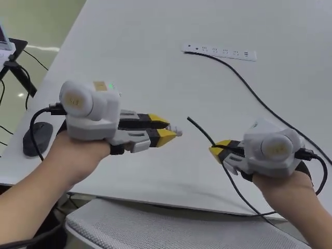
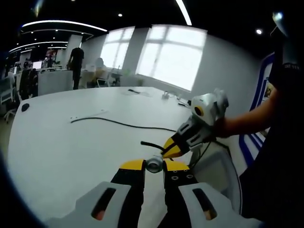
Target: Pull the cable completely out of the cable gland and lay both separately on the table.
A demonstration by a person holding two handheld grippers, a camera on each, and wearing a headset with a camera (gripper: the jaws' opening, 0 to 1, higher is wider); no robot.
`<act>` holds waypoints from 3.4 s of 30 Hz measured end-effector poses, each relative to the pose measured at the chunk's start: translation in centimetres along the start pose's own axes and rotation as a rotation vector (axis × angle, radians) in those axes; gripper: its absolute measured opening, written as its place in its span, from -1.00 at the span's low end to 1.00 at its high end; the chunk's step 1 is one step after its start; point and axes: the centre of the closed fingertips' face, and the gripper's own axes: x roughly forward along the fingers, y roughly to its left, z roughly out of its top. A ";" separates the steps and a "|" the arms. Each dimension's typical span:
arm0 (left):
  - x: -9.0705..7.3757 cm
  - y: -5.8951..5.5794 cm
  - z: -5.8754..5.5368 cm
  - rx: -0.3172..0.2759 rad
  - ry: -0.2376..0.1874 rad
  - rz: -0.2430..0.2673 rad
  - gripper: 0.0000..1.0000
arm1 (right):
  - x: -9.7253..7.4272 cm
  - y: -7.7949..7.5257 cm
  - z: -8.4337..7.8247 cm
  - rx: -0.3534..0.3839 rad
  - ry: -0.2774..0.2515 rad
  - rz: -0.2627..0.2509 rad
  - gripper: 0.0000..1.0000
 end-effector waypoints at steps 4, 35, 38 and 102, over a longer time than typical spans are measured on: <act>-0.2 0.4 -0.7 0.011 0.000 -0.003 -0.71 | 0.3 0.2 0.5 -0.012 0.008 0.000 -1.00; -2.8 4.1 -5.2 0.098 -0.023 -0.051 -0.70 | 7.7 -0.1 6.4 -0.025 0.060 -0.035 -1.00; -2.9 4.4 -6.0 0.087 -0.025 -0.051 -0.70 | 8.7 0.2 7.0 -0.048 0.057 -0.020 -1.00; -2.4 12.0 -17.9 0.004 0.065 0.061 -0.69 | 25.4 9.2 6.5 -0.343 0.255 0.261 -1.00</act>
